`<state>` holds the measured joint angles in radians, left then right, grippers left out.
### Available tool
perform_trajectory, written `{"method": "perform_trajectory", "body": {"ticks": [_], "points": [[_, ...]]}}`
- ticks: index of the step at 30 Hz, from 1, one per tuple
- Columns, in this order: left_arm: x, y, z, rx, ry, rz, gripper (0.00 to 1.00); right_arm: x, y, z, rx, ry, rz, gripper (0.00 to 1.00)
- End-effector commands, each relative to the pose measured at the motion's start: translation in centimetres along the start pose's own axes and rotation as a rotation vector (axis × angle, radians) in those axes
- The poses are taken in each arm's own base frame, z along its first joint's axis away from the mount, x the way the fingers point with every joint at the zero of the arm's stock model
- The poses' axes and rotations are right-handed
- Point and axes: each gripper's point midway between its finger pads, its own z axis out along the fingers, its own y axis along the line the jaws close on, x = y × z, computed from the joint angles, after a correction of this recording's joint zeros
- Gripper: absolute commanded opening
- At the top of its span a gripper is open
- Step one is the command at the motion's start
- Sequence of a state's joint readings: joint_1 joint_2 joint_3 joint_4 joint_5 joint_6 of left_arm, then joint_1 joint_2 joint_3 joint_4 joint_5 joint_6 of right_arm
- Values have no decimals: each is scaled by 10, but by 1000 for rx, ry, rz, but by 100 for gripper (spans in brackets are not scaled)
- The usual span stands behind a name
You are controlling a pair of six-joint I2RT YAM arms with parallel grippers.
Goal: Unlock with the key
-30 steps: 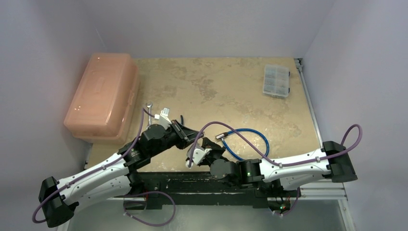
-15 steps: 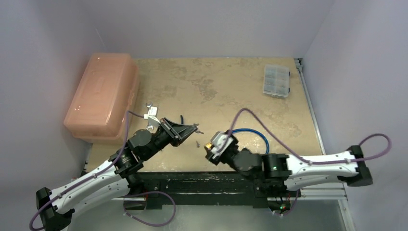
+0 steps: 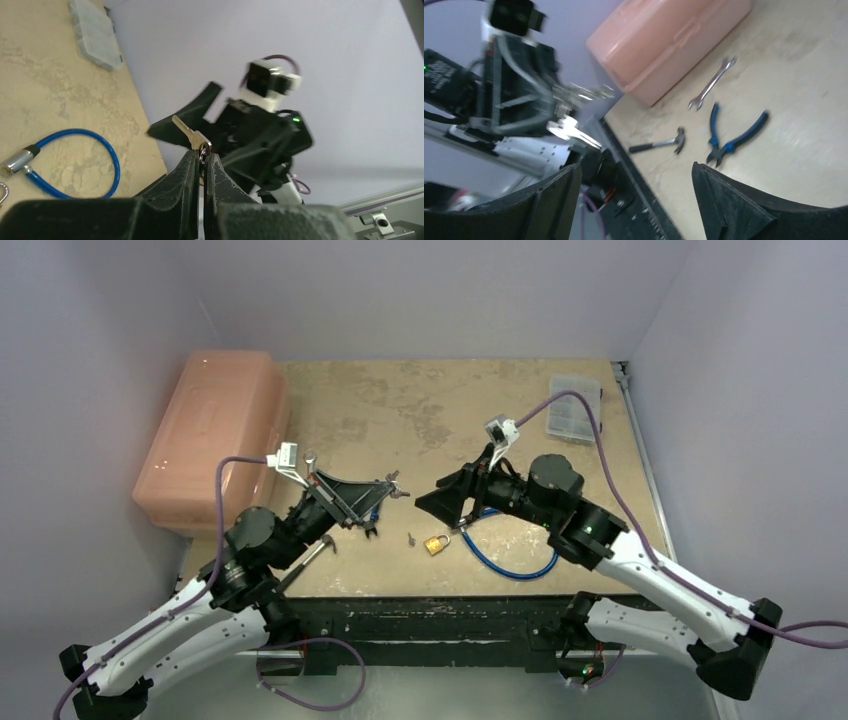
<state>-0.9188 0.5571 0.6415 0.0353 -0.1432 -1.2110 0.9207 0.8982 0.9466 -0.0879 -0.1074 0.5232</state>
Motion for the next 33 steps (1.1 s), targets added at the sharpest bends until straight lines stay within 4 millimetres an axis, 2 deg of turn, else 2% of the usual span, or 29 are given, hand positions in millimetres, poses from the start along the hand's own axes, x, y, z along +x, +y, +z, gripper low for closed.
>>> {"method": "perform_trajectory", "body": {"ticks": [1, 6, 16, 23, 33], "points": [[-25, -30, -11, 82, -84, 99, 0, 14, 44, -11, -373, 146, 311, 87], [-30, -41, -17, 157, -120, 79, 0, 12, 57, -9, -508, 161, 415, 82], [-20, -35, -9, 218, -113, 19, 0, 4, 70, -17, -639, 130, 528, 73], [-12, -31, -4, 234, -91, -12, 0, -1, 61, -4, -576, 104, 586, 66], [-12, -34, -7, 260, -91, -11, 0, 6, 46, 13, -479, 120, 602, 66]]}}
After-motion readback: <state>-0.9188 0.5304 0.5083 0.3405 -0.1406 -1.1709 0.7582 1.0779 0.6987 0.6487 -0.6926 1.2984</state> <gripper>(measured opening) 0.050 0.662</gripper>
